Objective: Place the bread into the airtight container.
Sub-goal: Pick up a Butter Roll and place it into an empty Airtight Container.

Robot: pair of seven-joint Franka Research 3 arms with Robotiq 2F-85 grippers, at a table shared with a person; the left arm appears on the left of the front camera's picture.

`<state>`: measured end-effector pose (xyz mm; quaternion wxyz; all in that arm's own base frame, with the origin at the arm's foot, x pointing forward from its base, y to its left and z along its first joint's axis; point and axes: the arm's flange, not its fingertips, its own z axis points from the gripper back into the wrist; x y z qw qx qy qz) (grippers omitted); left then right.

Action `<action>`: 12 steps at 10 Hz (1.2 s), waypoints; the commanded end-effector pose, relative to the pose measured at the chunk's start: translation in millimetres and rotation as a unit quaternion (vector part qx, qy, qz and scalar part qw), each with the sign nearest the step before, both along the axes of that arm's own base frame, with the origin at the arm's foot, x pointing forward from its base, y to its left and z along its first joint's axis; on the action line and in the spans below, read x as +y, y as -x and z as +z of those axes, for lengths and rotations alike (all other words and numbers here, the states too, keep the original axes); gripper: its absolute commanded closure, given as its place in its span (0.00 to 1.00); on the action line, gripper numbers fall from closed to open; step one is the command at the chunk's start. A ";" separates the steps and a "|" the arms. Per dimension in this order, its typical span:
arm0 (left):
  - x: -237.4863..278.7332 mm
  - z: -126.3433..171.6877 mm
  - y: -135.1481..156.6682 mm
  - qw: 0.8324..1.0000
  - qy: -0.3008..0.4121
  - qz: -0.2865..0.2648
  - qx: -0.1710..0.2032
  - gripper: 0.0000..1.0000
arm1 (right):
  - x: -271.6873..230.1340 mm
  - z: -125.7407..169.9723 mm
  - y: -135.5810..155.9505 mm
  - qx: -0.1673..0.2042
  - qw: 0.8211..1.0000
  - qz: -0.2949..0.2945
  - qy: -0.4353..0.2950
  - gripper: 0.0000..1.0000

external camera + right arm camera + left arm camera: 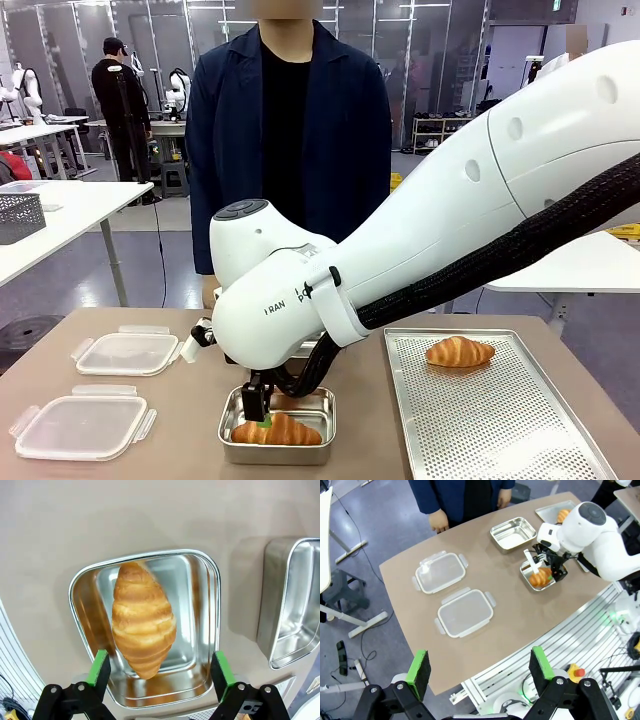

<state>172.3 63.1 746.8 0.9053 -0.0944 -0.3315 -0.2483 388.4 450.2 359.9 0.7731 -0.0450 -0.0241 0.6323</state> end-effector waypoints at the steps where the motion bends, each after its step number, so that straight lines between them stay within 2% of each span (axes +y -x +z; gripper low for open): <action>1: -1.3 1.7 -1.4 1.000 0.001 -0.002 -0.006 0.00 | 1.2 0.4 1.0 -0.005 1.000 0.002 0.001 0.00; 3: -1.3 1.7 -1.4 1.000 0.001 -0.002 -0.006 0.00 | 0.0 0.0 0.0 0.000 1.000 0.000 0.000 0.00; 4: -1.3 1.7 -1.4 1.000 0.001 -0.002 -0.006 0.00 | -19.0 22.8 -0.1 -0.033 0.999 -0.008 -0.003 0.00; 6: -1.3 1.7 -1.4 1.000 0.001 -0.002 -0.006 0.00 | -79.9 76.5 -1.9 -0.029 0.999 -0.037 -0.023 0.00; 7: -1.3 1.7 -1.4 1.000 0.001 -0.002 -0.006 0.00 | -111.0 104.8 -6.1 -0.032 0.995 -0.090 -0.008 0.00; 9: -1.3 1.7 -1.4 1.000 0.001 -0.002 -0.006 0.00 | -177.4 178.3 1.7 -0.055 0.984 -0.163 -0.044 0.00; 10: -1.3 1.7 -1.4 1.000 0.001 -0.002 -0.006 0.00 | -212.4 207.3 6.7 -0.075 0.967 -0.239 -0.051 0.00; 11: -1.3 1.7 -1.4 1.000 0.001 -0.002 -0.006 0.00 | -245.3 235.5 21.7 -0.073 0.953 -0.285 -0.068 0.00; 12: -1.3 1.7 -1.4 1.000 0.001 -0.002 -0.006 0.00 | -276.2 264.5 47.5 -0.088 0.936 -0.325 -0.103 0.00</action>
